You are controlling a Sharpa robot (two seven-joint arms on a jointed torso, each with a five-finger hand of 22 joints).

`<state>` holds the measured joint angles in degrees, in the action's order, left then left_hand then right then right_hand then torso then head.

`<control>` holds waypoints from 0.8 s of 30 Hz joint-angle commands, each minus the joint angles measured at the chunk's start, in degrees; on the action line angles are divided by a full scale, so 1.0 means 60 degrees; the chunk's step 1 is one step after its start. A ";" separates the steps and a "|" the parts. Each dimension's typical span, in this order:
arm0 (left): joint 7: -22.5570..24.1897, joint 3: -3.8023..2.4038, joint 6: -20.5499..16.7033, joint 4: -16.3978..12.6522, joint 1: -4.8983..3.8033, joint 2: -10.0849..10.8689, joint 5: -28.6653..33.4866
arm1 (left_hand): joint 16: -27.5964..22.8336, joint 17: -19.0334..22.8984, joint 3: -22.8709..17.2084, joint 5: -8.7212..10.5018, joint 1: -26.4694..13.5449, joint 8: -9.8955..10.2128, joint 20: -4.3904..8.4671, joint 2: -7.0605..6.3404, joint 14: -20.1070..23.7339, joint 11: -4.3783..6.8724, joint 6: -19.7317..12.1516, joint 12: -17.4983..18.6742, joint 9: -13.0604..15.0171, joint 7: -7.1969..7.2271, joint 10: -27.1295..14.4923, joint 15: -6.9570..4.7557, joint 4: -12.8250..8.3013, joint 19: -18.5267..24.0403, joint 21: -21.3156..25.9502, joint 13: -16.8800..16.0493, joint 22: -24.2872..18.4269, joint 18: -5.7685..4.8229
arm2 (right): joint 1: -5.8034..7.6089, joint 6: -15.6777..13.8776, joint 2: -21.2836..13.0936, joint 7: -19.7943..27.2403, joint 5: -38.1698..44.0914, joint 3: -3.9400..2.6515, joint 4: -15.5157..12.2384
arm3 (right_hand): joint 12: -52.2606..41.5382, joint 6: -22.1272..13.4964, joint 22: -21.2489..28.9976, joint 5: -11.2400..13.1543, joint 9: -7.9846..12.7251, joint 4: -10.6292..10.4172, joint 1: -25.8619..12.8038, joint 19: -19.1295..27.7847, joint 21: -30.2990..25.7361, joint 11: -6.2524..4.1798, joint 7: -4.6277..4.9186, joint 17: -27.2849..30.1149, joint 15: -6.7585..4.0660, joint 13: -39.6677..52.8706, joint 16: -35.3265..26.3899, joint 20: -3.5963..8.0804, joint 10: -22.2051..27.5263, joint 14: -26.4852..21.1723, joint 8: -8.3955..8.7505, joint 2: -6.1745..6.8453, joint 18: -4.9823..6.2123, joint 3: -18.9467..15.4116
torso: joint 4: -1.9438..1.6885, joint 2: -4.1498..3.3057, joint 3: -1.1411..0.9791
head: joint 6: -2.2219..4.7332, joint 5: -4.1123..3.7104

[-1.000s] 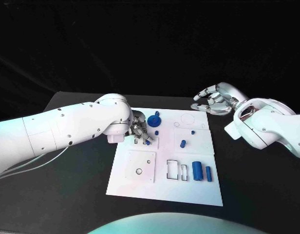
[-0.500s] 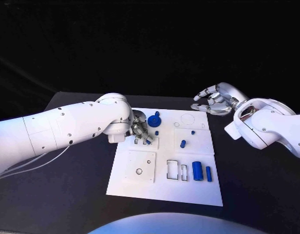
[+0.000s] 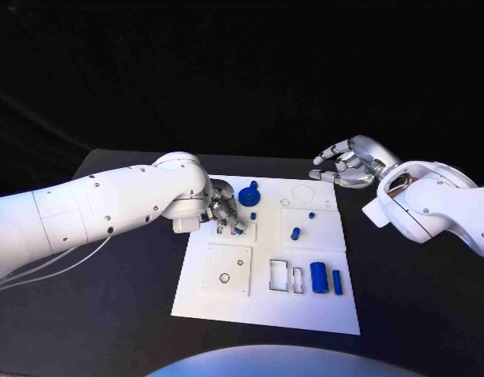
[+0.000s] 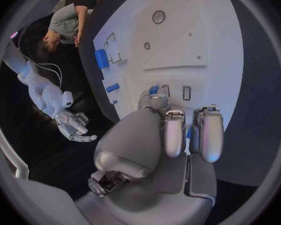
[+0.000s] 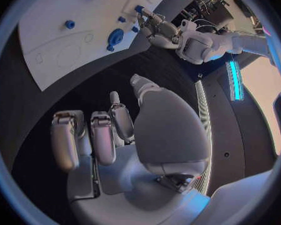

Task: Assemble the parts on the task board

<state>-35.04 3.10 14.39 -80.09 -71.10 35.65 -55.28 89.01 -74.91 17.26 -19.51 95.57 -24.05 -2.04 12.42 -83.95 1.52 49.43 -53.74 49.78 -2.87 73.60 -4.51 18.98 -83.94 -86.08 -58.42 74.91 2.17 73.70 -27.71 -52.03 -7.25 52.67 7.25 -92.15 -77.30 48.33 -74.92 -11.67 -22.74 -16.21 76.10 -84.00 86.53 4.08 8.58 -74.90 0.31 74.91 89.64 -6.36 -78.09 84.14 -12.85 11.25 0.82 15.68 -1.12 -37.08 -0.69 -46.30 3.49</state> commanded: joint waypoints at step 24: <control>0.0233 0.0004 -0.0650 -0.0335 0.0030 0.0509 0.0348 | 0.0058 -0.2405 -0.9674 -0.1359 -0.4804 -0.0374 -0.0008 -0.3891 -0.0979 -0.0049 0.0266 -0.0047 0.1453 -0.0020 0.0260 0.0019 -0.2117 -0.0307 0.0062 -0.0027 0.1621 -0.0104 | -0.0018 0.0093 -0.0023 -0.0003 0.0028 0.0002 0.0015 | -0.0012 0.0049 -0.2184 -0.0092 -0.0023 -0.0002 -0.0015 -0.0595 -0.0020 -0.0033 -0.0012 -0.2412 -0.0058 0.0140 0.0019 0.0023 0.0001 0.0949 -0.0073 0.0076 0.0034 0.0076 | 0.0000 -0.0006 -0.0005 | -0.0047 0.0027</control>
<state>-34.33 3.14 11.05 -81.97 -70.94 38.76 -53.87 89.23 -74.91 -37.03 -27.30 66.81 -25.93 -2.05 -11.12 -83.95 1.25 50.81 -53.90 58.42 -3.18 74.79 -4.50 10.37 -83.94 -85.96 -58.54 74.90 2.18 73.64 -27.71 -52.21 -7.29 52.66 7.26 -92.07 -77.30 48.33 -74.91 -11.88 -22.81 -16.21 76.10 -84.00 86.53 4.08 8.57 -74.90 0.31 74.90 89.64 -6.36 -78.09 84.14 -13.07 11.25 0.81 15.68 -1.12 -37.11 -0.73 -46.57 3.61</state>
